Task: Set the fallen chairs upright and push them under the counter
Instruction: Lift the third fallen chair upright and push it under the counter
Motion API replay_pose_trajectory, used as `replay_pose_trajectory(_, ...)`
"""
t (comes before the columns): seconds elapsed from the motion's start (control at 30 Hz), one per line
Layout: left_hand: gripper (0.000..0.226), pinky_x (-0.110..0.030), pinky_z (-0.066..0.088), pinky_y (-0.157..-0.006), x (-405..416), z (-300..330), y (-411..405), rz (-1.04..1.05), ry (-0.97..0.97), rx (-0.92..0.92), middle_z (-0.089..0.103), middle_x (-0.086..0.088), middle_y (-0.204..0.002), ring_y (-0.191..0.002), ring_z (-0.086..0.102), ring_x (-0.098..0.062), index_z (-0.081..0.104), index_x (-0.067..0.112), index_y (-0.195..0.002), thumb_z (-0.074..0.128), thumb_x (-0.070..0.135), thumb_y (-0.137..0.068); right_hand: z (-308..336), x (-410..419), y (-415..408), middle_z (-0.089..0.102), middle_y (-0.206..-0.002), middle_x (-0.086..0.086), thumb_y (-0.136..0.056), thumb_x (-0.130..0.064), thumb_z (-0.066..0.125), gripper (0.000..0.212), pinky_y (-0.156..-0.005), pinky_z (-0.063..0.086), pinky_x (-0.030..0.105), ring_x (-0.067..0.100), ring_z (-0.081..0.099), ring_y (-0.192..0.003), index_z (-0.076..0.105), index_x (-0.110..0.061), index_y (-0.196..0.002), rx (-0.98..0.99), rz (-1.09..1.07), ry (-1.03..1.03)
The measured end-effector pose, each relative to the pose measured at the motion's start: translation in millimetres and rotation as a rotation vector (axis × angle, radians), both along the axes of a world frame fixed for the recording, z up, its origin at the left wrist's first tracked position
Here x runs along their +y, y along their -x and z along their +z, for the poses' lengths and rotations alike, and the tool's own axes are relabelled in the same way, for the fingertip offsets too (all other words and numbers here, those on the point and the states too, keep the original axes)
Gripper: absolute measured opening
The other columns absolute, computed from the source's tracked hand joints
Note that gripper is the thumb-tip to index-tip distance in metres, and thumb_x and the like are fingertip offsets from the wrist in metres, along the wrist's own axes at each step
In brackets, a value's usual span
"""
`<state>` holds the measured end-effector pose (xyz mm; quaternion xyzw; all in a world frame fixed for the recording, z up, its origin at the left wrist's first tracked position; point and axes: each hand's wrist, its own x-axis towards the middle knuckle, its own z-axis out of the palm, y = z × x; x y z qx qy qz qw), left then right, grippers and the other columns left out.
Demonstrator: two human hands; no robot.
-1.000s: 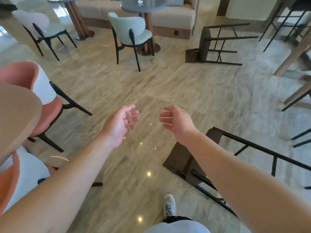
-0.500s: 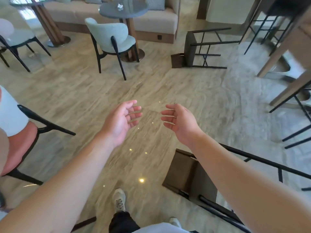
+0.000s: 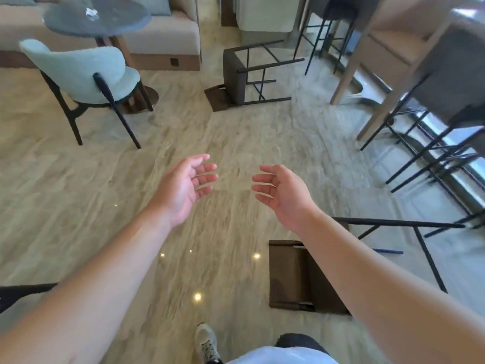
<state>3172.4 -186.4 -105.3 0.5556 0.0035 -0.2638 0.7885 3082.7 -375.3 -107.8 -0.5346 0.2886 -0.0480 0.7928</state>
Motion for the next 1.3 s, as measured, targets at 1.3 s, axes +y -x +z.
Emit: replay_pose_trajectory(1.3,0.021,-0.028,0.050,-0.069,-416,-14,-123,-0.981,-0.166,-0.064,0.072,0.001,-0.092,-0.080,0.069,-0.012,0.064,0.021,-0.106,0.045,0.025,-0.097,-33,-258,-27,0.070,-0.087,0.005,-0.094,-0.022,0.053,0.020,-0.078,0.050,0.037,0.023,0.065,-0.081,0.064,-0.013,-0.107,-0.088,-0.968,-0.178)
